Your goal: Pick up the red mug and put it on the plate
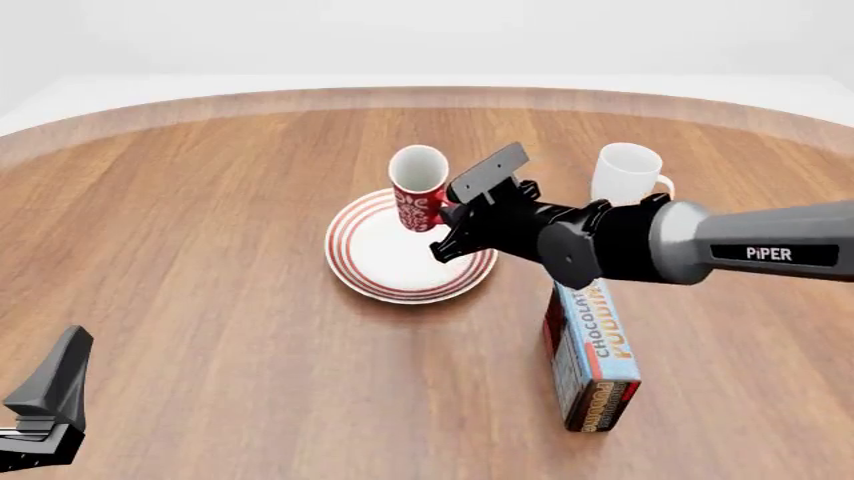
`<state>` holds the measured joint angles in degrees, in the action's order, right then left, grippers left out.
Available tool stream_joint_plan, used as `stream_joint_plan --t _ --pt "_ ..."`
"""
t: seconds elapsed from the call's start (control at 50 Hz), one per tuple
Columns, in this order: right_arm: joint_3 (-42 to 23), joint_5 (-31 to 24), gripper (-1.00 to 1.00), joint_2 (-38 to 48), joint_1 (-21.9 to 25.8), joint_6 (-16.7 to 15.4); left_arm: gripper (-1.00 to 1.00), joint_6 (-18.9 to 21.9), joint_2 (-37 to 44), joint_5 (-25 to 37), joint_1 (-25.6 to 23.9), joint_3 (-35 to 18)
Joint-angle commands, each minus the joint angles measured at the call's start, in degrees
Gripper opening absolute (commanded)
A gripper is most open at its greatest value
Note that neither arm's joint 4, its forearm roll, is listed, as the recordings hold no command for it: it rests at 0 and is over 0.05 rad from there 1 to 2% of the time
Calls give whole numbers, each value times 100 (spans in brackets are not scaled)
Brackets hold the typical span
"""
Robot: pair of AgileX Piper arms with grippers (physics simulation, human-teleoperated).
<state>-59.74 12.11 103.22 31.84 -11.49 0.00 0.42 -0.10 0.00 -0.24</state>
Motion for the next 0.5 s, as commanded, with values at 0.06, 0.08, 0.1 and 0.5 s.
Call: stream_joint_plan --t 0.06,0.08,0.1,0.5 --pt "-158 43 -100 293 10 100 100 0 0 0 0 0" --pt "-175 40 -100 324 1 95 100 0 0 0 0 0" --pt "-212 26 -100 366 -16 102 100 0 0 0 0 0" --pt "-485 65 -100 819 76 236 100 0 0 0 0 0"
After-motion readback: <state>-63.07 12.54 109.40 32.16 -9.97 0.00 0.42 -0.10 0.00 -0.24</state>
